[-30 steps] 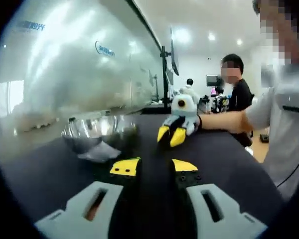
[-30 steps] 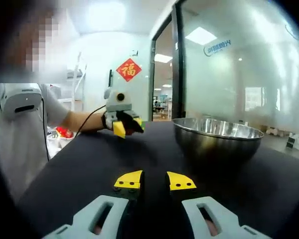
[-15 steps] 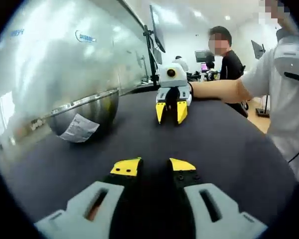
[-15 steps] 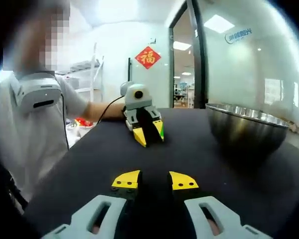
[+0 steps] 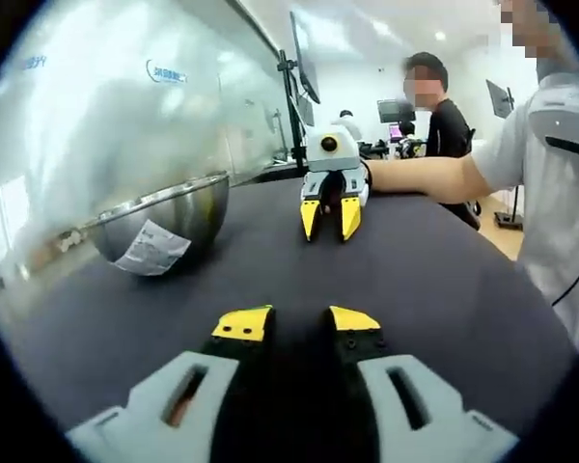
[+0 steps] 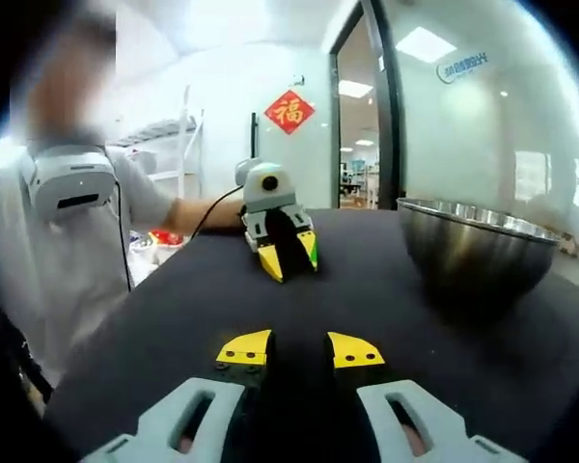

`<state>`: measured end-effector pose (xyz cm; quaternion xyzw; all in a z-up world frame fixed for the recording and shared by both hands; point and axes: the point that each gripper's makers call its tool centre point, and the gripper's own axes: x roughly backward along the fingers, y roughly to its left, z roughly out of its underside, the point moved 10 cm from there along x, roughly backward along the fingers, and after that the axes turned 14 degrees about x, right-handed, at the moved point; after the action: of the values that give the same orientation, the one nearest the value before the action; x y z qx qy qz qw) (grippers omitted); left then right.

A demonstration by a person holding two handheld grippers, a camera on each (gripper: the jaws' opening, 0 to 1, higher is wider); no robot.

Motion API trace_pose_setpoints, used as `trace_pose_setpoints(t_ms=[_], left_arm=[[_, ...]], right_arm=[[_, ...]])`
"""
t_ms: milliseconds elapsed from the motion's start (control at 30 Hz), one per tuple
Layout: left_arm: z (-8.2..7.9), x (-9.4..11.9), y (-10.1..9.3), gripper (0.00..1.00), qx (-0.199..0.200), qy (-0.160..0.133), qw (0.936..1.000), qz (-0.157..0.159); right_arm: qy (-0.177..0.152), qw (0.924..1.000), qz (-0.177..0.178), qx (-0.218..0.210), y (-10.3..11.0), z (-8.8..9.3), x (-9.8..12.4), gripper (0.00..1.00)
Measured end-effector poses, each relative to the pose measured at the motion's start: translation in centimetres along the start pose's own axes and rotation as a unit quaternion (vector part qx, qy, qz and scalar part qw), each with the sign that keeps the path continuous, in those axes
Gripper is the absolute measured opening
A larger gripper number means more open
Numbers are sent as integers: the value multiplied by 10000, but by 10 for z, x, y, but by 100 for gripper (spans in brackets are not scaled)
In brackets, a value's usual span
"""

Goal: Pick candy and put bowl

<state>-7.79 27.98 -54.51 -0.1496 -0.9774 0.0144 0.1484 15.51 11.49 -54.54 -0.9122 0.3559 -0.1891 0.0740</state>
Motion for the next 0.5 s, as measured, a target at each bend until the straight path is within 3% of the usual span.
trace_pose_setpoints(t_ms=[367, 500], left_arm=[[0, 0, 1, 18, 38, -19, 10000, -33], [0, 0, 2, 19, 24, -26, 10000, -71]], right_arm=[[143, 9997, 114, 135, -2, 3, 0, 16], [188, 9989, 358, 239, -8, 4, 4, 16]])
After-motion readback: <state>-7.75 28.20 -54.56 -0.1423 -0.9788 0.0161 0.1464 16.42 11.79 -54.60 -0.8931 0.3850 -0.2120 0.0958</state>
